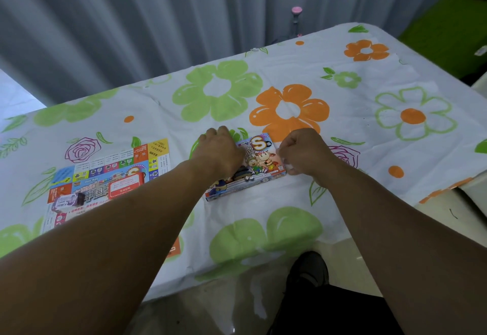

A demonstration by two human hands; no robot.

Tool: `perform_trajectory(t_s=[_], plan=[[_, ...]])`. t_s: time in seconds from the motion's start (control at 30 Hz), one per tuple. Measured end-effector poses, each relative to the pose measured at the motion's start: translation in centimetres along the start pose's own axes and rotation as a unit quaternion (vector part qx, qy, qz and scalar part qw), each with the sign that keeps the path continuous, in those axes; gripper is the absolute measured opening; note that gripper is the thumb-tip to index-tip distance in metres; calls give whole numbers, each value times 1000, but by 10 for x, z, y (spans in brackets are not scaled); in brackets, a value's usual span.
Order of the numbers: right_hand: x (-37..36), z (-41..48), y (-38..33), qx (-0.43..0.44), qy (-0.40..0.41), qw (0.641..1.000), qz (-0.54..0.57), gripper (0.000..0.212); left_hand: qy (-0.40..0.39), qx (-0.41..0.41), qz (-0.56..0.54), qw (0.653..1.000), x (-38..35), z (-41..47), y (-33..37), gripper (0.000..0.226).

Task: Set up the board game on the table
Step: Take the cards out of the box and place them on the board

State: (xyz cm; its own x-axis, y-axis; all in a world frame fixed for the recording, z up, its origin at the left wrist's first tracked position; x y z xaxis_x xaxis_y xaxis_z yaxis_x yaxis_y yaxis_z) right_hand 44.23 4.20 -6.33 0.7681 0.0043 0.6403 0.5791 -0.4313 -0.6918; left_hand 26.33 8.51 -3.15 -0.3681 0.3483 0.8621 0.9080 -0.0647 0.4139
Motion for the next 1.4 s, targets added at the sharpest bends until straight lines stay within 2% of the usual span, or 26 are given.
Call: perform_trajectory(t_s=[0.07,0.17,0.33,0.4,0.5,0.6,0.7,0.77,0.87,0.97,1.07,1.17,1.3,1.4], plan=[[-3,3,-1,10,14,1000,-18,23,12,49,-11,999,1,-1,-6,51],[-9,8,0,15,19,999,-41,28,7,113,-33,993,2,-3,-10,55],[-14,14,2,2,41,996,-74,32,5,136,-45,990,6,-5,-11,62],[-15,14,2,-3,37,995,-90,33,-1,155,-60,986,6,-5,-16,56],[-20,14,3,0,1,994,-113,17,-28,152,-73,985,1,-5,-21,36],[-20,13,2,-2,-11,994,-112,10,-2,158,-93,983,-1,-6,-22,50],[-15,14,0,0,24,995,-94,21,18,147,-103,984,-1,-4,-19,62],[-15,13,-2,3,28,995,-99,8,22,133,-107,985,-2,-3,-17,63],[-19,17,4,-6,23,994,-110,33,17,115,-103,988,-5,-2,-17,66],[-19,16,5,-15,22,994,-110,32,8,117,-102,988,-10,-3,-20,64],[-15,13,1,-10,38,992,-123,40,3,116,-105,988,-11,-3,-27,60],[-15,10,-8,1,56,986,-157,37,2,124,-105,987,-6,-7,-33,59],[-30,3,-42,52,54,986,-152,12,21,123,-118,985,11,-18,-46,64],[-48,-6,-76,113,47,984,-131,14,27,118,-109,987,26,-29,-62,65]])
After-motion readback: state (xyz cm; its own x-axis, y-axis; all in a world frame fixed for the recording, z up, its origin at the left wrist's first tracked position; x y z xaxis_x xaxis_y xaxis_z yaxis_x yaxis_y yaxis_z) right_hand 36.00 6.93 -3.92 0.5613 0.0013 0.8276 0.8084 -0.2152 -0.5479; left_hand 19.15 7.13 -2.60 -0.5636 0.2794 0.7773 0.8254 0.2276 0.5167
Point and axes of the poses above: each hand's wrist, its own z-axis towards the middle knuckle, its own x-axis out of the back of the hand, y = z × x, the point moved 2 cm from there along z, towards the middle knuckle, and after that the axes turned 13 degrees about -z, right-handed, at the moved point
